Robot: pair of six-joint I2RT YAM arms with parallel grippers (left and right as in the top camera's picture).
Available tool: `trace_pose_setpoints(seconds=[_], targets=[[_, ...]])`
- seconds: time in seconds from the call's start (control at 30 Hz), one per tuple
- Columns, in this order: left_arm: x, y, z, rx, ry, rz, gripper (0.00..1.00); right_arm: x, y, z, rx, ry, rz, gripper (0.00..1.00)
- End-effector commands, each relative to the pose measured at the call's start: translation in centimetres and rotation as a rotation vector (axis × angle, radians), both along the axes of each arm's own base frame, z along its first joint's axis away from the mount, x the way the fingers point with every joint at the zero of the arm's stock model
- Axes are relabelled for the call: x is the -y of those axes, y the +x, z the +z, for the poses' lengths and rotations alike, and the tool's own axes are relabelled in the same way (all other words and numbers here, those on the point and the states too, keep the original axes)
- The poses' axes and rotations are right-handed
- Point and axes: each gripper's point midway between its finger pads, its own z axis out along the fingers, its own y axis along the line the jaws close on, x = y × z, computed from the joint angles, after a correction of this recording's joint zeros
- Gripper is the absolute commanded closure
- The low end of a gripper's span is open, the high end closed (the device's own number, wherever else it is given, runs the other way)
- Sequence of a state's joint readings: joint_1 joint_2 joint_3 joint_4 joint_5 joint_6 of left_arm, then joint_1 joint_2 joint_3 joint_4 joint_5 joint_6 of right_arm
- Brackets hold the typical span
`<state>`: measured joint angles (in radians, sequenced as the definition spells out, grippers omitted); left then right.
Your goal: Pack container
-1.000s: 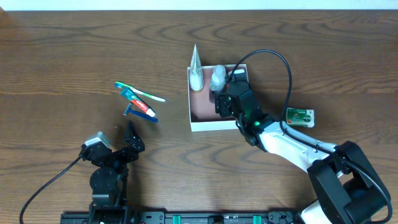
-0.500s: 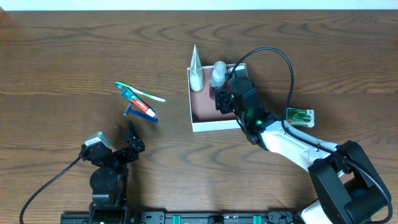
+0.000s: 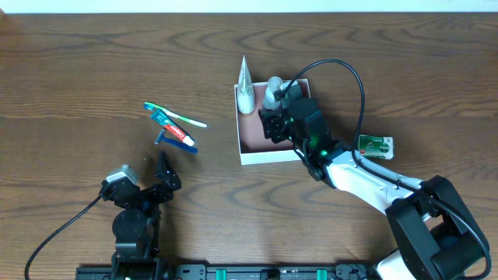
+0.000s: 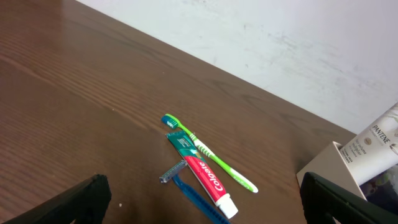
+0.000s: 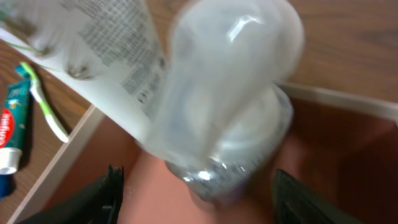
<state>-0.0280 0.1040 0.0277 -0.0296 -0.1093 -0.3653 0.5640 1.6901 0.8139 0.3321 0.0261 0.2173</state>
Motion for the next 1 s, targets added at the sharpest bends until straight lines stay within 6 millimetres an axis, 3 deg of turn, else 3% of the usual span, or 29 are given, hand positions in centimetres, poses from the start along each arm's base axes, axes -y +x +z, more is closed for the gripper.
trace_pose_setpoints(seconds=[0.0, 0.6, 0.97], targets=[[-0.2, -0.2, -1.9, -0.057, 0.012, 0.007, 0.02, -0.5, -0.2, -0.1, 0.015, -0.007, 0.055, 0.26], [-0.2, -0.2, -1.9, -0.057, 0.012, 0.007, 0.02, -2.0, -0.7, 0.5, 0.062, -0.011, 0.179, 0.24], [-0.2, -0.2, -1.9, -0.057, 0.012, 0.007, 0.02, 0.0, 0.0, -0.6, 0.034, -0.072, 0.066, 0.23]])
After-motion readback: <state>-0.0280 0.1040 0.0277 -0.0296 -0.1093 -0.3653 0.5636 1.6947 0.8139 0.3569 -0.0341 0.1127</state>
